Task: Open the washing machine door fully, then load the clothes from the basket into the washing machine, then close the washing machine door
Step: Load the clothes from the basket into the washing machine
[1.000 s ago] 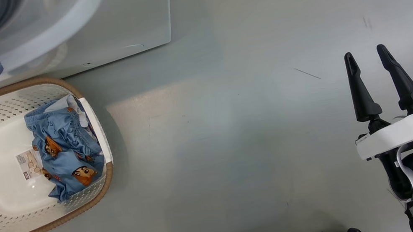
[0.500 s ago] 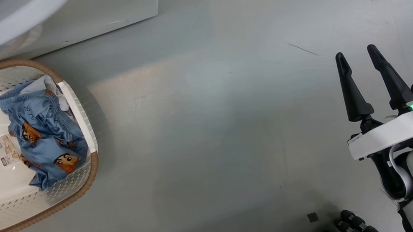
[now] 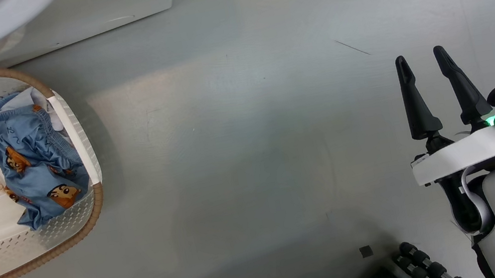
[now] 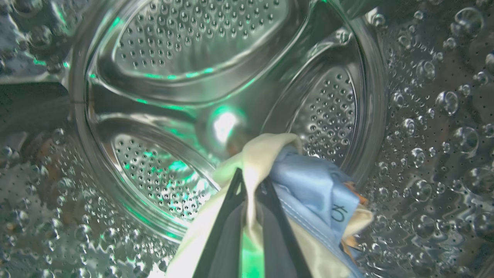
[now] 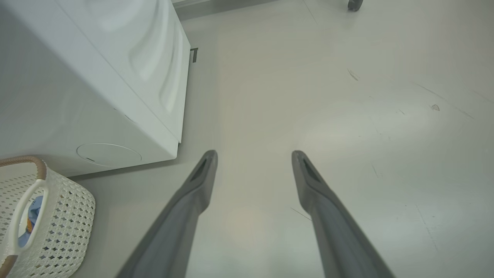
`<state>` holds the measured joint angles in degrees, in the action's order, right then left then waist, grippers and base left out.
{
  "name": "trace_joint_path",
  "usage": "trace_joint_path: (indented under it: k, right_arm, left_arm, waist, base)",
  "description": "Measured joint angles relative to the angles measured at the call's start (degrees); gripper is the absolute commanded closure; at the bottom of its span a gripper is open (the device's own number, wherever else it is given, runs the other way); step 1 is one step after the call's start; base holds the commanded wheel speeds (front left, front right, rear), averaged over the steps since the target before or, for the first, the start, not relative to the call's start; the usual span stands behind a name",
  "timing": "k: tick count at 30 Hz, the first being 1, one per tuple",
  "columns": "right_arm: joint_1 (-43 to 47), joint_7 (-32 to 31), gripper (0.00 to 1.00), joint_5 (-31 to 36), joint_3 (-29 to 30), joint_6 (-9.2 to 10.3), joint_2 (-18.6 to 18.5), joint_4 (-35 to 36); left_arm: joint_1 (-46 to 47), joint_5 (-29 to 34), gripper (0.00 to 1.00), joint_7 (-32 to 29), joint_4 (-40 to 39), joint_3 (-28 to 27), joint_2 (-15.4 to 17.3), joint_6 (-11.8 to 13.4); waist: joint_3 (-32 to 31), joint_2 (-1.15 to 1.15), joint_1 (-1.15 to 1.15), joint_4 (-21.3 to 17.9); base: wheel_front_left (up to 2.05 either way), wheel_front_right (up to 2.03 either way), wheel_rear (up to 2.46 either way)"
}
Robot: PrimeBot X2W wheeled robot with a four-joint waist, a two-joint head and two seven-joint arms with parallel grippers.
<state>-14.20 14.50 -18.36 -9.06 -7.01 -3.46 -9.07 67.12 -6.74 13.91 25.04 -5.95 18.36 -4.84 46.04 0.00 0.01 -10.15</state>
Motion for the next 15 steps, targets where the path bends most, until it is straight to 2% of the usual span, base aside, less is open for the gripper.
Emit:
trace_joint_path:
  k: [4,5,6,15]
  right_arm:
    - [-0.6,0.0,0.00,-0.2,0.0,0.00,0.0,-0.2]
    - [-0.6,0.0,0.00,-0.2,0.1,0.00,0.0,-0.3]
    - [-0.6,0.0,0.00,-0.2,0.1,0.00,0.1,-0.4]
    - [-1.0,0.0,0.00,-0.2,1.1,0.00,0.2,-0.9]
  left_arm:
    - [0.3,0.4,1.00,0.2,2.5,0.0,-0.1,0.1]
    - [0.3,-0.1,0.62,-0.2,3.7,-0.6,-0.5,0.4]
    - [0.2,-0.4,0.00,-0.2,4.4,-0.9,-0.9,0.4]
    - [0.1,-1.6,0.00,0.3,9.4,-1.6,-2.1,0.9]
  waist:
    - [0.0,0.00,0.00,-0.1]
    - [0.0,0.00,0.00,-0.1]
    - [0.0,0.00,0.00,-0.1]
    - [-0.7,0.00,0.00,0.4]
  base:
    - [0.00,0.00,0.00]
    - [0.00,0.00,0.00]
    - [0.00,0.00,0.00]
    - [0.00,0.00,0.00]
